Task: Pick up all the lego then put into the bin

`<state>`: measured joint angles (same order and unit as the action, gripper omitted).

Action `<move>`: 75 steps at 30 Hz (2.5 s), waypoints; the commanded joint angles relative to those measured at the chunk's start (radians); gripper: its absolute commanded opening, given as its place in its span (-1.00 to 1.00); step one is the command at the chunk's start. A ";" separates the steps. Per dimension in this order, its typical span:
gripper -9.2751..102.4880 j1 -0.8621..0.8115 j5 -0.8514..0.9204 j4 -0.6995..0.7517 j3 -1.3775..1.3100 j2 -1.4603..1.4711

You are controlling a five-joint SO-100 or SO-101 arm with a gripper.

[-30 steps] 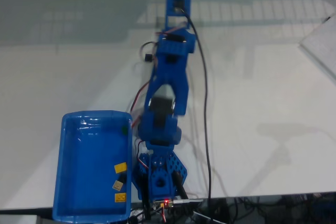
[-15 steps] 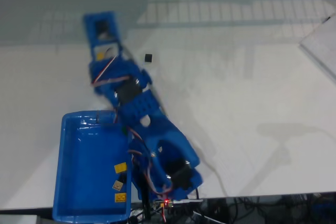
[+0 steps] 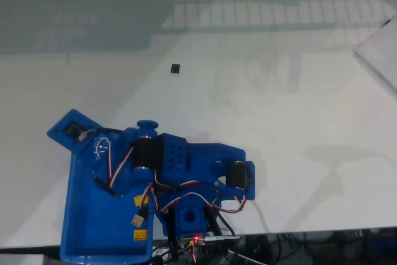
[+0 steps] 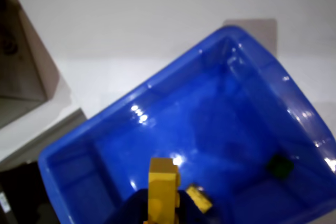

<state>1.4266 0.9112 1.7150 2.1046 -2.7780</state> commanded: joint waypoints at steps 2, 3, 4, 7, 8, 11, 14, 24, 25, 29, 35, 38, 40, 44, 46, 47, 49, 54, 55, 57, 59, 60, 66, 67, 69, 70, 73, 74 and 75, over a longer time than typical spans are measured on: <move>-0.75 0.078 -0.009 0.049 -0.020 -0.003; -0.70 0.083 -0.006 0.061 -0.020 0.000; -0.65 0.086 -0.003 0.072 -0.018 0.000; -0.53 0.081 0.005 0.089 -0.018 -0.002; -0.51 0.077 0.006 0.091 -0.018 -0.003; -0.44 0.055 0.015 0.094 -0.018 -0.003; -0.42 0.009 0.028 0.094 -0.020 0.005; -0.41 -0.770 0.387 -0.301 0.101 0.057; -0.40 -0.854 0.423 -0.410 0.150 0.060; -0.40 -1.095 0.515 -0.802 0.342 0.126; -0.40 -1.292 0.554 -1.342 0.555 0.322; -0.40 -1.338 0.569 -1.462 0.578 0.408; -0.40 -1.359 0.555 -1.531 0.578 0.457; -0.40 -1.393 0.540 -1.621 0.578 0.534; -0.40 -1.410 0.543 -1.646 0.578 0.568; -0.40 -1.420 0.541 -1.657 0.578 0.586; -0.40 -1.440 0.546 -1.675 0.578 0.621; -0.40 -1.480 0.565 -1.733 0.568 0.727; -0.40 -1.483 0.566 -1.756 0.568 0.750; -0.40 -1.488 0.572 -1.799 0.566 0.795; -0.40 -1.489 0.575 -1.835 0.566 0.833; -0.40 -1.489 0.577 -1.852 0.566 0.850; -0.40 -1.485 0.578 -1.899 0.548 0.933; -0.40 -1.485 0.575 -1.899 0.540 0.945; -0.40 -1.485 0.574 -1.899 0.525 0.969; -0.40 -1.485 0.569 -1.899 0.515 0.982; -0.40 -1.485 0.568 -1.916 0.492 1.023; -0.40 -1.485 0.566 -1.924 0.485 1.039; -0.40 -1.485 0.566 -1.924 0.476 1.052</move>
<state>-0.0644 1.4834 -0.1902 2.6446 -1.7349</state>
